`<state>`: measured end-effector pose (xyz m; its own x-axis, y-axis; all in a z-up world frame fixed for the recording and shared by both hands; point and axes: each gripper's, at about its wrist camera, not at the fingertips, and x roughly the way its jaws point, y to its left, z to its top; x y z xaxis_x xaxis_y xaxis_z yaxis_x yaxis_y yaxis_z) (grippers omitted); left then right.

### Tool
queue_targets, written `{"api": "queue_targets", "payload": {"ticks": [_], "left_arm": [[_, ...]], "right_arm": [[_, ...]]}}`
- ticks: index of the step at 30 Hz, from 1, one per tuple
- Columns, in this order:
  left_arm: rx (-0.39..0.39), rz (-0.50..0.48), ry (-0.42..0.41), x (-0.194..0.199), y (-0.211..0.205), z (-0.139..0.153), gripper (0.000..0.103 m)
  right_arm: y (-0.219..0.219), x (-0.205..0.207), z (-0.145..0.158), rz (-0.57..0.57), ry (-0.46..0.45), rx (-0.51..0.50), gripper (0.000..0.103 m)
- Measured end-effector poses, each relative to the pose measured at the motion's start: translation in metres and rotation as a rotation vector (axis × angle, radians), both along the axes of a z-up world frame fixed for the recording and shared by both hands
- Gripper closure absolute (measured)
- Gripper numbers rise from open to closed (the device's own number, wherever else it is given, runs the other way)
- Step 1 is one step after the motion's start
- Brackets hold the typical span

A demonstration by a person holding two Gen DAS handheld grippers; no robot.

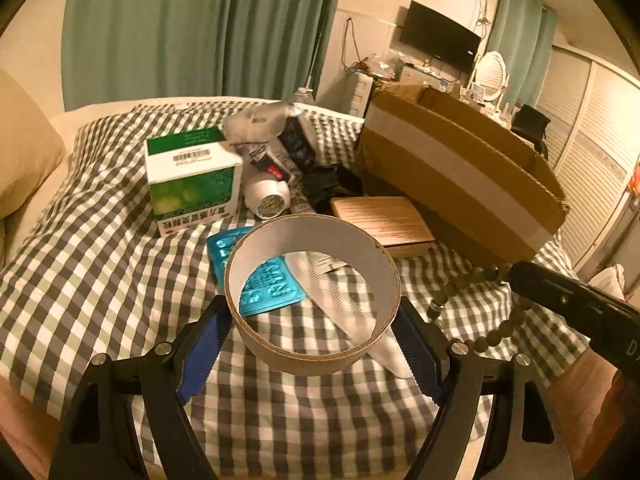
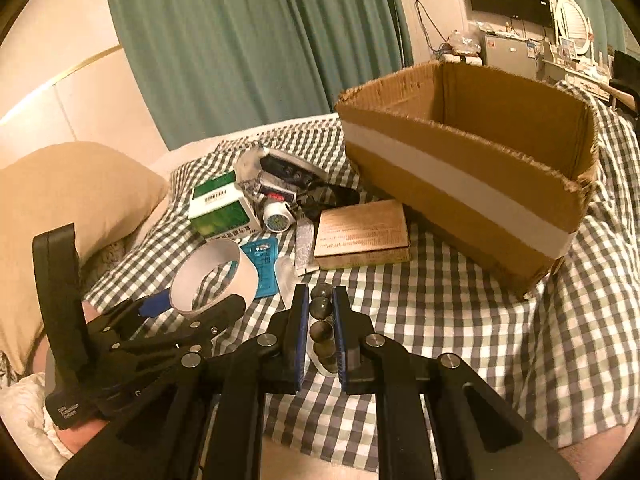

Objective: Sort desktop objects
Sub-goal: 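Lift the bracelet and tape roll and carry them over the box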

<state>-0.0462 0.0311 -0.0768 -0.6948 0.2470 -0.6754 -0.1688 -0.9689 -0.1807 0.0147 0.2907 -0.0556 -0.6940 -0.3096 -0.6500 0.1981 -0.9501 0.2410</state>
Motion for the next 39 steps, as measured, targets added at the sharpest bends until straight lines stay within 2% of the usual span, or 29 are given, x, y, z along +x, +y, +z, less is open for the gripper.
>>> {"api": "queue_targets", "payload": {"ticks": [7, 16, 28, 39], "left_arm": [[-0.009, -0.039, 0.039, 0.001, 0.021, 0.027, 0.02], [-0.021, -0.123, 0.099, -0.008, 0.059, 0.06, 0.02], [-0.006, -0.154, 0.162, -0.042, 0.096, 0.098, 0.02], [-0.013, -0.192, 0.237, -0.074, 0.129, 0.134, 0.02]], "right_arm": [[0.018, 0.004, 0.02, -0.027, 0.007, 0.019, 0.092], [0.044, 0.003, 0.05, -0.054, 0.07, 0.026, 0.092], [0.068, -0.014, 0.099, -0.071, 0.172, 0.045, 0.092], [0.096, -0.04, 0.125, -0.105, 0.24, 0.057, 0.092]]}}
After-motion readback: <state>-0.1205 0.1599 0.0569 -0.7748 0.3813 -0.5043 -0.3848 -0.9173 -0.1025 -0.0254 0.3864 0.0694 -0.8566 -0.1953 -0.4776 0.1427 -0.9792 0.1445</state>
